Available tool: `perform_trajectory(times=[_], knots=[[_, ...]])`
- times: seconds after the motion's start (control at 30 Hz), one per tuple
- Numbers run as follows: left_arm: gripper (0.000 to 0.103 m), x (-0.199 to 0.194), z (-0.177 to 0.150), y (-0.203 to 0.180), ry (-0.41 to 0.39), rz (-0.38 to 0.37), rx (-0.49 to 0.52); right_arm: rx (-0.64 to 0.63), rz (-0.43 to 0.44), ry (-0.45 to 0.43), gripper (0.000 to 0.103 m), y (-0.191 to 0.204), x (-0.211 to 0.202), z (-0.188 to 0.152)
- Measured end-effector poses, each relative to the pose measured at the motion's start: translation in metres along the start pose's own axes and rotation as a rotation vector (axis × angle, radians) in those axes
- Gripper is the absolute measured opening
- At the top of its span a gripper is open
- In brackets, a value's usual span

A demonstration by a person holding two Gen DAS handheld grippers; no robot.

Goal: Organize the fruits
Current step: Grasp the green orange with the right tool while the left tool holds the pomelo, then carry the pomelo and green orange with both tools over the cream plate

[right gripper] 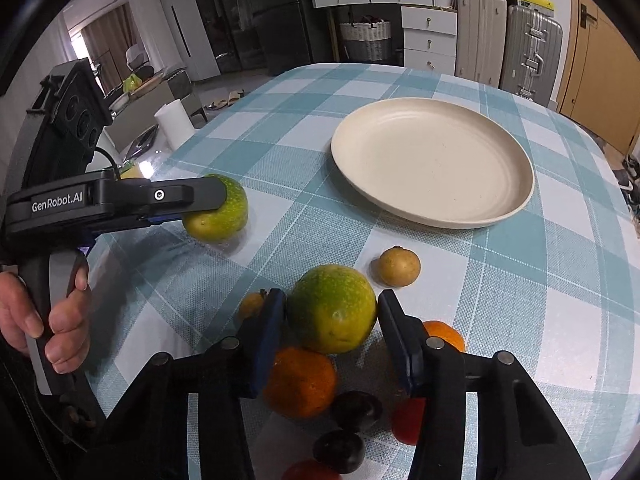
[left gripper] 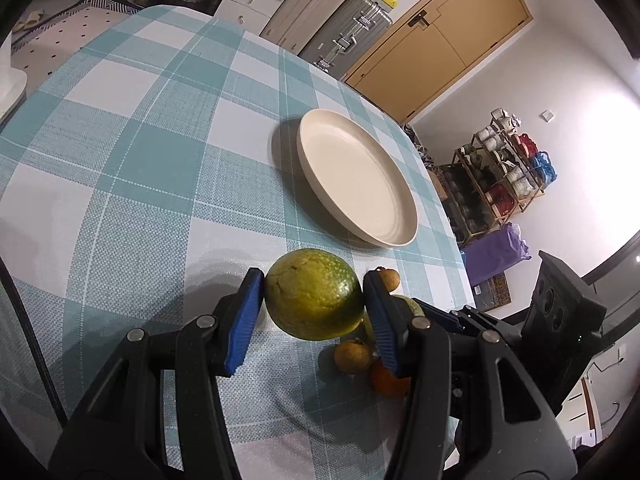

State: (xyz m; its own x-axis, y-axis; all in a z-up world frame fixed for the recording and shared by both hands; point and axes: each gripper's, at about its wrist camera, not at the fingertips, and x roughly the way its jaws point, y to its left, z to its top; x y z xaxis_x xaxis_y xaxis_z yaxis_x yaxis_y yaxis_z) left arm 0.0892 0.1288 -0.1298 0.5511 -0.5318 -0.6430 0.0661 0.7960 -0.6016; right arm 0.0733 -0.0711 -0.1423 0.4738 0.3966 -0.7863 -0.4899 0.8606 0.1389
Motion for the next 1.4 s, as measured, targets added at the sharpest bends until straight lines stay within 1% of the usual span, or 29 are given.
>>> perform_trajectory(times=[0.3, 0.37, 0.6, 0.8, 0.9, 1.1, 1.27, 1.4], knots=[[0.049, 0.0, 0.006, -0.01, -0.005, 0.008, 0.022, 0.046, 0.047, -0.088, 0.048, -0.009, -0.021, 0.003], [0.049, 0.0, 0.01, -0.013, -0.008, 0.016, 0.03, 0.066, 0.062, -0.097, 0.048, -0.013, -0.024, 0.005], [0.049, -0.002, 0.031, -0.031, -0.032, 0.028, 0.077, 0.139, 0.11, -0.166, 0.048, -0.036, -0.038, 0.011], [0.049, 0.003, 0.053, -0.05, -0.038, 0.01, 0.094, 0.147, 0.122, -0.237, 0.048, -0.05, -0.052, 0.03], [0.049, 0.01, 0.066, -0.059, -0.036, 0.006, 0.104, 0.142, 0.118, -0.267, 0.048, -0.058, -0.055, 0.042], [0.049, 0.029, 0.094, -0.074, -0.024, -0.001, 0.119, 0.162, 0.122, -0.301, 0.048, -0.081, -0.052, 0.068], [0.049, 0.052, 0.12, -0.085, -0.012, 0.002, 0.132, 0.164, 0.11, -0.311, 0.048, -0.099, -0.044, 0.089], [0.049, 0.078, 0.138, -0.091, 0.013, 0.005, 0.139, 0.161, 0.097, -0.307, 0.048, -0.113, -0.031, 0.101]])
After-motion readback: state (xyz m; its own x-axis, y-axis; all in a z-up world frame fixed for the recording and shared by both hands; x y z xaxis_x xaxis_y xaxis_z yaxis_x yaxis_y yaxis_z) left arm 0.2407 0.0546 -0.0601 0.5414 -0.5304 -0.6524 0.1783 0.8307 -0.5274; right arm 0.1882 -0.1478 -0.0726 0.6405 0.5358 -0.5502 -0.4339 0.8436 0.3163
